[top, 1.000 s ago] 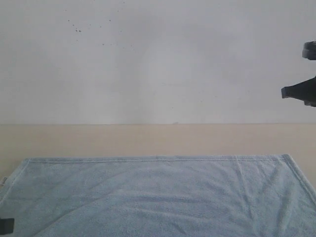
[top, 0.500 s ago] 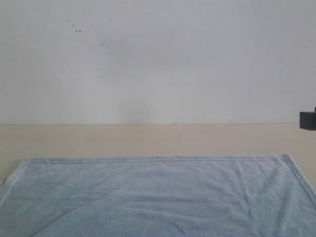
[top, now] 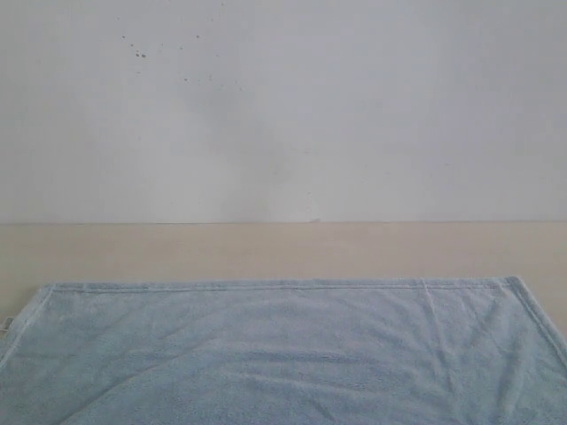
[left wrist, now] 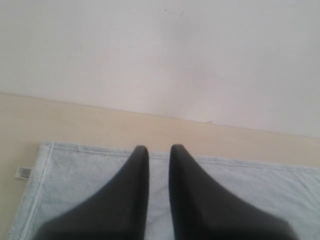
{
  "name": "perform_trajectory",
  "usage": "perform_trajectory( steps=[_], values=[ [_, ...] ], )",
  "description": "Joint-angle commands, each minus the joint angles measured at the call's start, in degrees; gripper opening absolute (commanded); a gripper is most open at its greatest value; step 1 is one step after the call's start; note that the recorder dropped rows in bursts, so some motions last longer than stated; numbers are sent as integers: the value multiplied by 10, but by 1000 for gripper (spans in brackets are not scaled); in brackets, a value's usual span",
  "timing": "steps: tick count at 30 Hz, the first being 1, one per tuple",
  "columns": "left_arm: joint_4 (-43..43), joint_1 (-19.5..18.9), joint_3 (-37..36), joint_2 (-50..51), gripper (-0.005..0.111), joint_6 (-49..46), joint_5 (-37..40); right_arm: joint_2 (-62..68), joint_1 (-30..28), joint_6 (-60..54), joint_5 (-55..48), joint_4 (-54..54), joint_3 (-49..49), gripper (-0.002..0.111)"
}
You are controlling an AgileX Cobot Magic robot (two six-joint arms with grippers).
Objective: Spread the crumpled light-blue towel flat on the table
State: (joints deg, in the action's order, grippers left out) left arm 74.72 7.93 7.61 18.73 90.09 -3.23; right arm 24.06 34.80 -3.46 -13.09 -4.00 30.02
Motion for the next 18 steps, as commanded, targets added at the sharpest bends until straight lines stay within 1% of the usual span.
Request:
perform_trajectory(
  steps=[1,6,8,11,12,16,18],
  values=[
    [-4,1,-5,-21,4,7,-2,-75,18,20,-44,-9,-27,0],
    [-4,1,-5,-24,4,7,-19,-129,18,25,-105,-45,-54,0],
    [-4,1,-5,-24,4,7,-45,-145,18,25,-116,-61,-67,0],
    [-2,1,-5,-24,4,7,-83,-164,18,25,-118,-110,-89,0],
    [-2,1,-6,-24,4,7,-107,-174,18,25,-121,-123,-103,0],
    [-2,1,-9,-24,4,7,-164,-177,18,35,-112,-124,-112,0],
    [-2,1,-9,-24,4,7,-169,-177,18,51,-112,-125,-112,0]
  ],
)
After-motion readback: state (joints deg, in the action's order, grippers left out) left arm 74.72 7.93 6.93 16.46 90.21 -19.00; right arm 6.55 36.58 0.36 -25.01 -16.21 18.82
